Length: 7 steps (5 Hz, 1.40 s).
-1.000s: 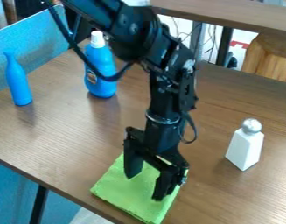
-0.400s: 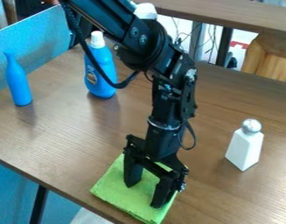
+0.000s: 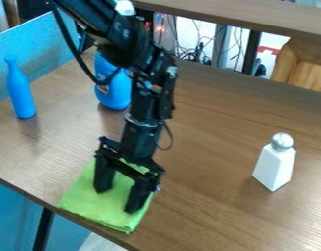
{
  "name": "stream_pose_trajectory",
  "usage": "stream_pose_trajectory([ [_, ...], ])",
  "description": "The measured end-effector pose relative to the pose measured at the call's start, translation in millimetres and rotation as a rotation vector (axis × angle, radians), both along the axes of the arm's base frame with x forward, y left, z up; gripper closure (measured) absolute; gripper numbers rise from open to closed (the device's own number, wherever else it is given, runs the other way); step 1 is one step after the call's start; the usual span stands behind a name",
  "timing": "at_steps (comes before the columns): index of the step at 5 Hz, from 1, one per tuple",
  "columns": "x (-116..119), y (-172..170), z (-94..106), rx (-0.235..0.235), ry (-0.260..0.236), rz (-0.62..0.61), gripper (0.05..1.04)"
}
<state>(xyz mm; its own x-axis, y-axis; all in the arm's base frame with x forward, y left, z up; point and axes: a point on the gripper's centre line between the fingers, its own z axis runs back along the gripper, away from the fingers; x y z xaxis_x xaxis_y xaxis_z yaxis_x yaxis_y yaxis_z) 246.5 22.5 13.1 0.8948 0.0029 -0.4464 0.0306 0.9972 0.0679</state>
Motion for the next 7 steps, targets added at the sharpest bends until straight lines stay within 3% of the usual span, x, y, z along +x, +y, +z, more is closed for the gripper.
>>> stream_pose_trajectory([
  [1,-3.8,13.8,-0.5,-0.009,0.040,0.030,0.082],
  [3,-6.4,31.6,4.0,0.033,0.056,0.014,0.082],
  [4,4.5,39.7,23.8,0.097,-0.026,-0.022,0.082],
  [5,19.2,27.4,58.7,0.131,-0.136,-0.078,0.082],
  [7,26.8,19.4,81.0,0.114,-0.251,-0.077,0.082],
])
